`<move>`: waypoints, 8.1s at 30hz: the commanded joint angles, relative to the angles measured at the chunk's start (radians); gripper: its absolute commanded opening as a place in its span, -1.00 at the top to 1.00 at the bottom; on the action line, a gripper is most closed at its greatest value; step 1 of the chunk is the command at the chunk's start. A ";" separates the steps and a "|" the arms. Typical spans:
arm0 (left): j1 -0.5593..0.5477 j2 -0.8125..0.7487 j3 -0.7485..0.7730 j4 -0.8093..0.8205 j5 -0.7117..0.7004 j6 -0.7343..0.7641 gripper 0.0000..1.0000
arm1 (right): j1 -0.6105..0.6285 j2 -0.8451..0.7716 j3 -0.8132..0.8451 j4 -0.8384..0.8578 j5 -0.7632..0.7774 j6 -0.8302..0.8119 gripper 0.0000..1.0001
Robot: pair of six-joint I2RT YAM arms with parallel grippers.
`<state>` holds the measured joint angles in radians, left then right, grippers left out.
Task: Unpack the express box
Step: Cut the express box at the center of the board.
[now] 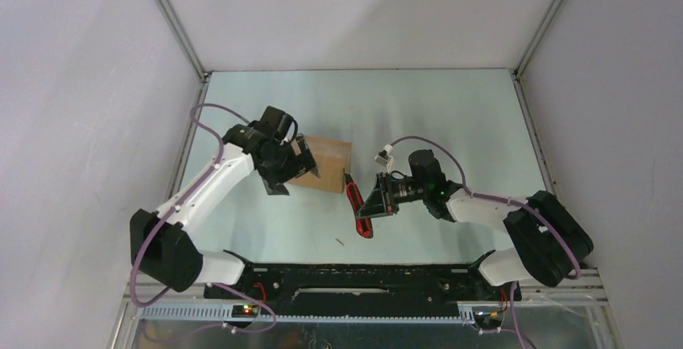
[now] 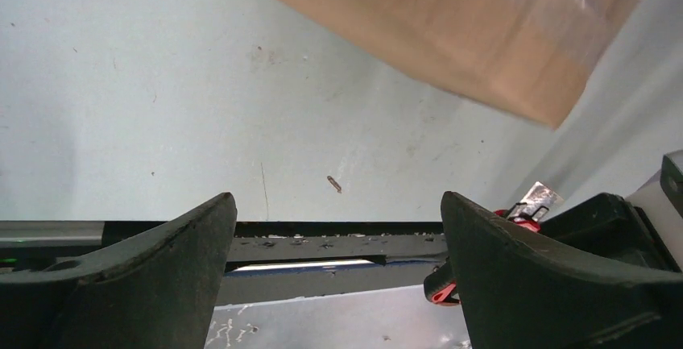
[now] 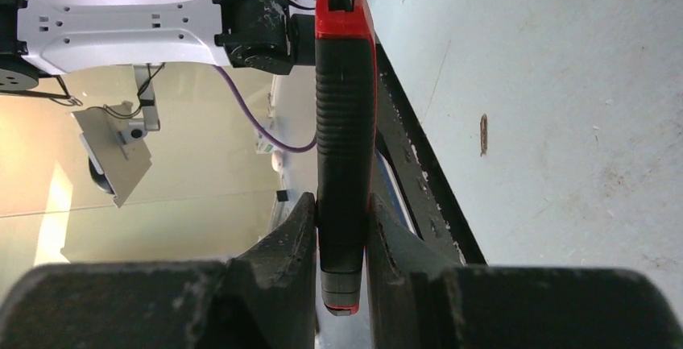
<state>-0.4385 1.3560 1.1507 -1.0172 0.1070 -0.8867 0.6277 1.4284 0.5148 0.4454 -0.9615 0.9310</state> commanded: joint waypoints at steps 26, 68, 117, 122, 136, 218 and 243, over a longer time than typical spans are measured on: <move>-0.154 -0.271 -0.129 0.569 0.539 0.303 -0.95 | 0.044 -0.191 0.274 -0.321 -0.146 -0.215 1.00; -0.169 -0.475 -0.437 1.092 -0.039 -0.445 1.00 | -0.039 -0.415 -0.061 0.328 0.664 0.376 0.01; -0.210 -0.397 -0.219 0.698 0.759 0.432 -0.42 | -0.246 -0.435 0.295 -0.362 -0.207 -0.191 1.00; -0.269 -0.367 -0.226 0.723 0.734 0.416 -0.35 | -0.245 -0.410 0.301 -0.278 -0.203 -0.119 1.00; -0.285 -0.320 -0.243 0.828 0.751 0.338 0.65 | -0.235 -0.385 0.330 -0.279 -0.177 -0.123 1.00; -0.277 -0.086 -0.178 1.296 0.708 -0.079 1.00 | 0.022 -0.500 0.029 0.207 0.557 0.189 -0.01; -0.291 -0.090 -0.165 1.338 0.630 -0.118 1.00 | 0.015 -0.528 -0.054 0.392 0.708 0.228 0.98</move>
<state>-0.7284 1.2758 0.9112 0.3504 0.7418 -1.0458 0.6529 0.9264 0.4648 0.7666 -0.2726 1.1717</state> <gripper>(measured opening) 0.090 0.262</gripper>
